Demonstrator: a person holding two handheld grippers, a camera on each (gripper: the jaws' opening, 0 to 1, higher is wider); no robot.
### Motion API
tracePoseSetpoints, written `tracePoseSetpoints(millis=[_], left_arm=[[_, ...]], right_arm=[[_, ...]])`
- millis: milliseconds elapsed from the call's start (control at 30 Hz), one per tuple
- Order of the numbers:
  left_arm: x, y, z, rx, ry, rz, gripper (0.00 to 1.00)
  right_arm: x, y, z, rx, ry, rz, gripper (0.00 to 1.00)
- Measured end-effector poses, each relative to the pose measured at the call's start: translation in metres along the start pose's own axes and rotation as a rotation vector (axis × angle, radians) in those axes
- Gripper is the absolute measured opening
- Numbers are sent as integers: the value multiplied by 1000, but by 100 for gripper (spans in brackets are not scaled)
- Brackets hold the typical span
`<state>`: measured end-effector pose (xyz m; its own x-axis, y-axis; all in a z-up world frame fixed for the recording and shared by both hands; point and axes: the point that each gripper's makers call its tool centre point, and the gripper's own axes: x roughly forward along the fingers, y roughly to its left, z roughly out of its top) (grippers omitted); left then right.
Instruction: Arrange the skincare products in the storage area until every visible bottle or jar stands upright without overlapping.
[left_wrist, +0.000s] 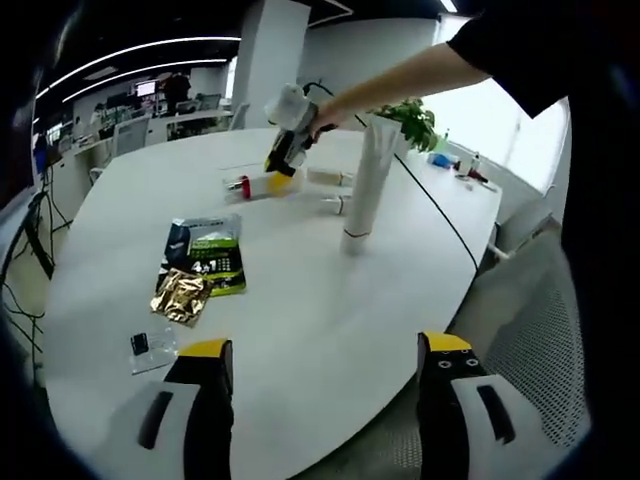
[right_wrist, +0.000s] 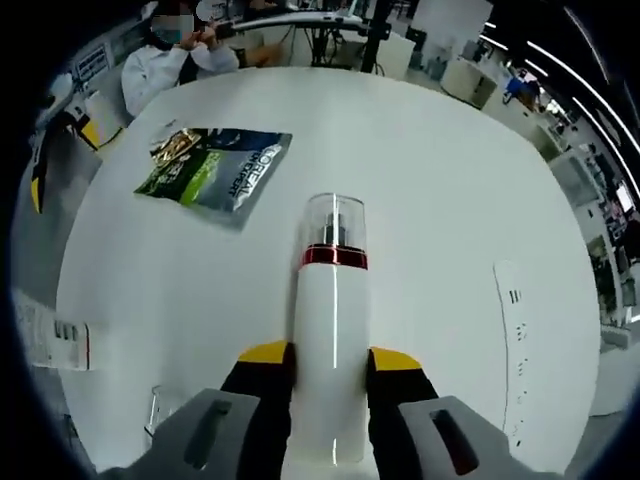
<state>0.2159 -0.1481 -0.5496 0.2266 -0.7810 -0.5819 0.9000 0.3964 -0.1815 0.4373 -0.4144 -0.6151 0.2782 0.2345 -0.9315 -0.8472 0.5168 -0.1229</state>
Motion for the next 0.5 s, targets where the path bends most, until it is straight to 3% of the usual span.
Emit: tracePoseSetpoints(millis=[100, 333, 500], left_arm=[[0, 1, -1, -4, 1, 1, 68], [1, -2, -1, 9, 9, 4, 67], [1, 0, -1, 13, 10, 9, 67]], right_arm=[[7, 3, -2, 9, 63, 0, 22], [4, 3, -2, 38, 97, 30, 22], [5, 0, -6, 137, 143, 5, 20]])
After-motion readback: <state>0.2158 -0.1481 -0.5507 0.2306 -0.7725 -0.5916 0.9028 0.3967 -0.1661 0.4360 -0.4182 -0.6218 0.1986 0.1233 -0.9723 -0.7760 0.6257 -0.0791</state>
